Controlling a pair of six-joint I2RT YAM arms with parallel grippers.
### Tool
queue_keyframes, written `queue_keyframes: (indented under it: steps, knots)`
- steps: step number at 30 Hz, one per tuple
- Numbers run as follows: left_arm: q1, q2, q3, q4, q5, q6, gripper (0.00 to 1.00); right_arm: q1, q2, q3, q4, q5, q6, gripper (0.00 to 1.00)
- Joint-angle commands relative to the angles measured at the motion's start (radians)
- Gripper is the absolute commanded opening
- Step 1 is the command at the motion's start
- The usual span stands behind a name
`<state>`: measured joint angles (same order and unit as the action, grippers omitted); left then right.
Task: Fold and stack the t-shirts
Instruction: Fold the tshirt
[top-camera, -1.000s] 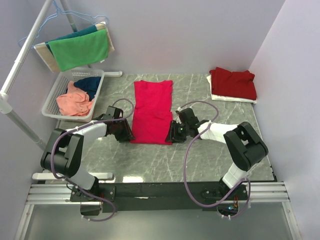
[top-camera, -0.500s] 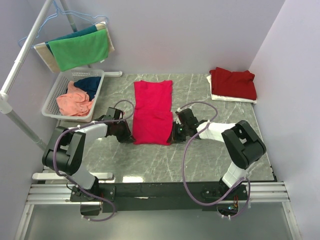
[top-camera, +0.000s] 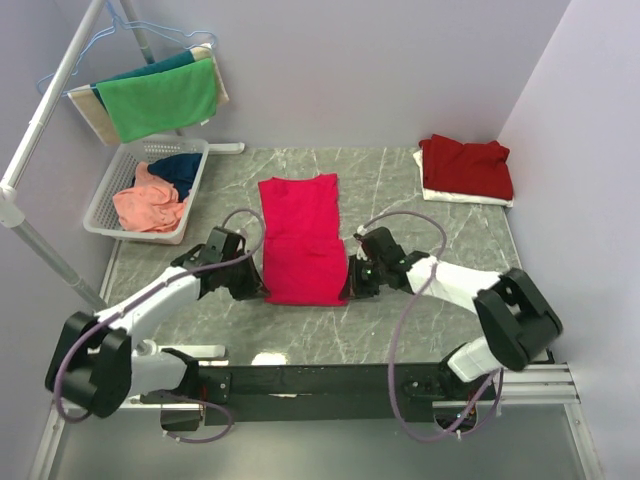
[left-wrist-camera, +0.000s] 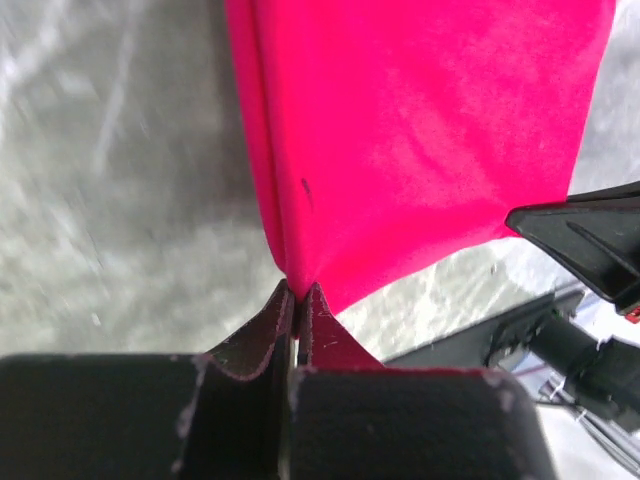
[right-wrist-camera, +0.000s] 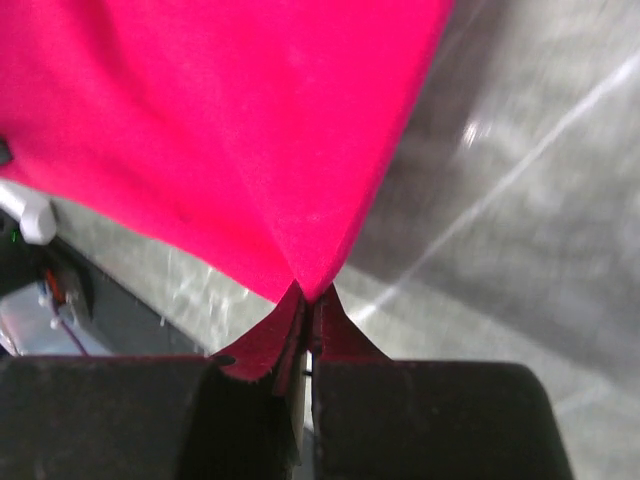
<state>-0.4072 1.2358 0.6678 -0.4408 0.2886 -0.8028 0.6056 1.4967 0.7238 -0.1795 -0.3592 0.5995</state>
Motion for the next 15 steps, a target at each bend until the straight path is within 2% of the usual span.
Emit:
queue_keyframes:
  steps: [1,8,15]
  knots:
    - [-0.062,-0.106,-0.034,-0.096,-0.042,-0.096,0.01,0.034,-0.144,-0.043,-0.092,-0.004,-0.007,0.0]
    - [-0.125,-0.234,-0.036,-0.197,-0.08,-0.182,0.01,0.086,-0.292,-0.057,-0.195,-0.018,0.014,0.0]
    - [-0.127,-0.309,0.082,-0.274,-0.169,-0.197,0.01,0.103,-0.345,0.023,-0.275,0.019,-0.012,0.0]
